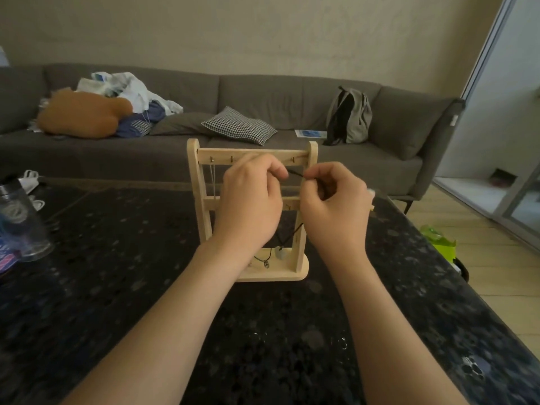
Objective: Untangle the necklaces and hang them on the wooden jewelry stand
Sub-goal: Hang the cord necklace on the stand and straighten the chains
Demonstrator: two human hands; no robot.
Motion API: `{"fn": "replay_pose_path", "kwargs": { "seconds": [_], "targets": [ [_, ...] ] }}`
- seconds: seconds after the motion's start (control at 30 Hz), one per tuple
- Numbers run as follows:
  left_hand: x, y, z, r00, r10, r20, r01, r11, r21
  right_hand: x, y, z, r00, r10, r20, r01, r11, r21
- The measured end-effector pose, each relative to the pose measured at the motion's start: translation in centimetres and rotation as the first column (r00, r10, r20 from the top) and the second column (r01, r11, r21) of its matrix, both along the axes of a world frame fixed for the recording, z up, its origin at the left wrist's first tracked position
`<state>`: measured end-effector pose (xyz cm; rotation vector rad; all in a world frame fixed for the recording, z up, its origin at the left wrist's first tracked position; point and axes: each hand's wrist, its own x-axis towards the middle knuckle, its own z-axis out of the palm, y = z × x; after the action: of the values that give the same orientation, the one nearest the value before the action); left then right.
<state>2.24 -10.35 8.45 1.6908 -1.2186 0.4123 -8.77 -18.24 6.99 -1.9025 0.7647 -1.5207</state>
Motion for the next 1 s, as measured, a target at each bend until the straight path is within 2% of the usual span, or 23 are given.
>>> {"fn": "replay_pose_path", "kwargs": {
  "seconds": [0.17, 0.3, 0.47, 0.6, 0.67, 0.83, 1.0],
  "targets": [
    [0.0, -1.0, 0.3, 0.996, 0.060, 0.069, -0.056, 0.997, -0.056, 0.8, -0.7, 0.1, 0.997, -0.082, -0.012, 0.081, 0.991, -0.108],
    [0.0, -1.5, 0.6, 0.995, 0.052, 0.079, -0.050, 0.998, -0.023, 1.5, -1.0, 0.7, 0.992, -0.116, -0.051, 0.105, 0.979, -0.176],
    [-0.3, -1.7, 0.2, 0.996, 0.038, 0.082, -0.041, 0.999, 0.029, 1.5, -1.1, 0.6, 0.976, -0.110, -0.187, 0.078, 0.982, -0.170],
    [-0.3, -1.5, -0.3, 0.997, 0.043, 0.071, -0.048, 0.996, 0.075, 1.1, -1.2, 0.2, 0.975, -0.055, -0.216, 0.027, 0.991, -0.128],
    [-0.2, -1.5, -0.6, 0.999, 0.008, 0.031, -0.012, 0.995, 0.103, 0.8, -1.1, 0.1, 0.978, -0.004, -0.210, -0.010, 0.998, -0.064],
    [-0.1, -1.3, -1.4, 0.982, -0.053, -0.180, 0.080, 0.986, 0.144, 0.5, -1.4, -0.4, 0.988, 0.046, -0.150, -0.028, 0.993, 0.116],
    [0.1, -1.3, -2.4, 0.961, -0.078, -0.266, 0.126, 0.978, 0.168, 0.1, -1.5, -0.8, 0.985, 0.063, -0.159, -0.039, 0.989, 0.145]
  ]
}}
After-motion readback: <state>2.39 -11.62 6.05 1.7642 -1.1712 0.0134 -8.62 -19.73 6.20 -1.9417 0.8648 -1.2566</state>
